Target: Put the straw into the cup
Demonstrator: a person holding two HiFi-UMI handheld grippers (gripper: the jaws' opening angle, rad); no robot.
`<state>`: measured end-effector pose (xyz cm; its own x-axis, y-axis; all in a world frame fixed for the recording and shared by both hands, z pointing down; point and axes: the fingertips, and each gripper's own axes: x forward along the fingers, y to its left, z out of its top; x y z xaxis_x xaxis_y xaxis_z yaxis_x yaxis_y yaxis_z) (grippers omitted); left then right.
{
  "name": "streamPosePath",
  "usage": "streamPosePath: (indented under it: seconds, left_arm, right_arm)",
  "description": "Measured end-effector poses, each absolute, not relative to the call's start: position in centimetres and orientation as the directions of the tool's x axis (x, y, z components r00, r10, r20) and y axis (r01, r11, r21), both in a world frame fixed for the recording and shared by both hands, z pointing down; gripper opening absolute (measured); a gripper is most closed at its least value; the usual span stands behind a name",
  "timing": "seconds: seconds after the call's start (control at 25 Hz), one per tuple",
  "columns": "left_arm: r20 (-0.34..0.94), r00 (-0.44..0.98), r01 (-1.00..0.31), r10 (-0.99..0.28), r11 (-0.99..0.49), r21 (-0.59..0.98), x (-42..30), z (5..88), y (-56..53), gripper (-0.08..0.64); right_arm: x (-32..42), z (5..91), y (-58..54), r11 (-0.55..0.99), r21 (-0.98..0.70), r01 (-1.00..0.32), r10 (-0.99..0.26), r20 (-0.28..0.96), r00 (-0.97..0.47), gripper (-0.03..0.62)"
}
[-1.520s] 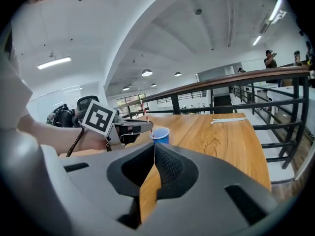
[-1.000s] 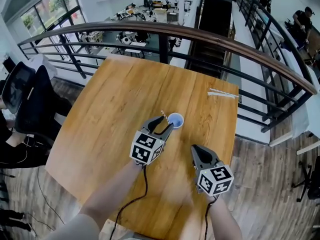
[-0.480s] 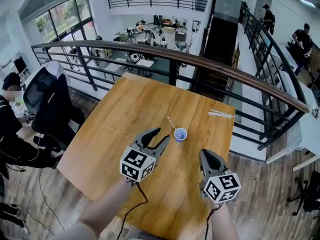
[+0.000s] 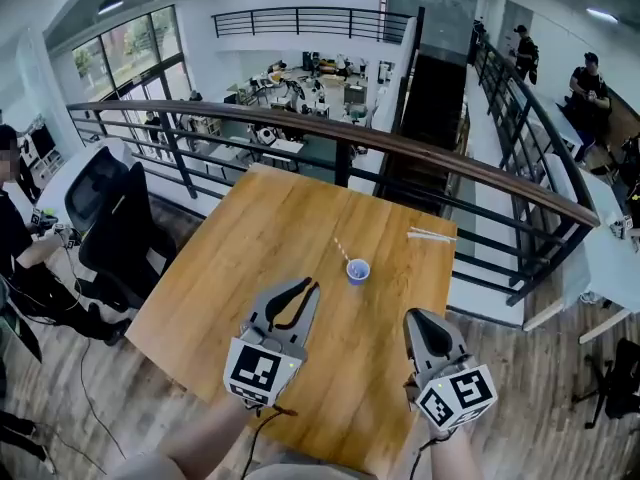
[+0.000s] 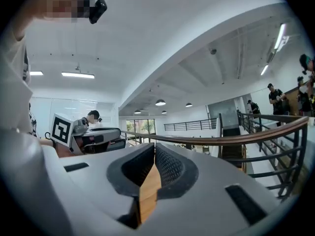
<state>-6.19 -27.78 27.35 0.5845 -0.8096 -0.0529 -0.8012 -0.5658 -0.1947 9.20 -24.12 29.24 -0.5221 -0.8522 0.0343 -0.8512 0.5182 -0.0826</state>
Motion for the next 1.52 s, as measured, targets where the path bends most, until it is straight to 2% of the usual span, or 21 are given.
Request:
streamPosePath:
  seconds: [0.36,0.48,0.64,0.88,1.08,1.52]
  left_arm:
    - [-0.039,0.612,-0.787,-0.790,-0.603,-0.128,-9.1,28.7,-19.8,0.041]
    - [-0.049,0.604,-0.793,-0.795,-0.595,-0.131,-10.1,29.4,-18.0,0.033]
    - [0.010,0.615,-0.784,-0.788,-0.613,-0.096,-9.8,30.7,-16.0,0.032]
    - [0.105,0.659,-0.745,-0.745,-0.666,-0.052,-9.1,35.5,-13.2,0.028]
    - [0.098,0.666,-0.745,-0.739,-0.666,0.039,-8.7,37.7,-12.3,0.018]
    - [0.086,0.682,-0.729,-0.726,-0.684,0.009,-8.0,37.1,-12.6,0.015]
  right_arm:
    - [6.4,26.8,-17.0,0.576,-0.060,-0.815,-0.816,0.015,-0.578,0.021]
    - [6.0,28.3,-15.5,0.568,-0.052,-0.821,-0.820,0.047,-0.571,0.021]
    - [5.1,31.8,-13.7,0.566,-0.016,-0.824,-0.817,0.121,-0.564,0.021]
    - [3.8,36.4,-11.5,0.561,-0.159,-0.812,-0.791,0.186,-0.583,0.021]
    - [3.9,37.3,-11.2,0.538,-0.183,-0.823,-0.803,0.186,-0.566,0.023]
    - [3.7,37.9,-11.3,0.536,-0.159,-0.829,-0.802,0.211,-0.559,0.021]
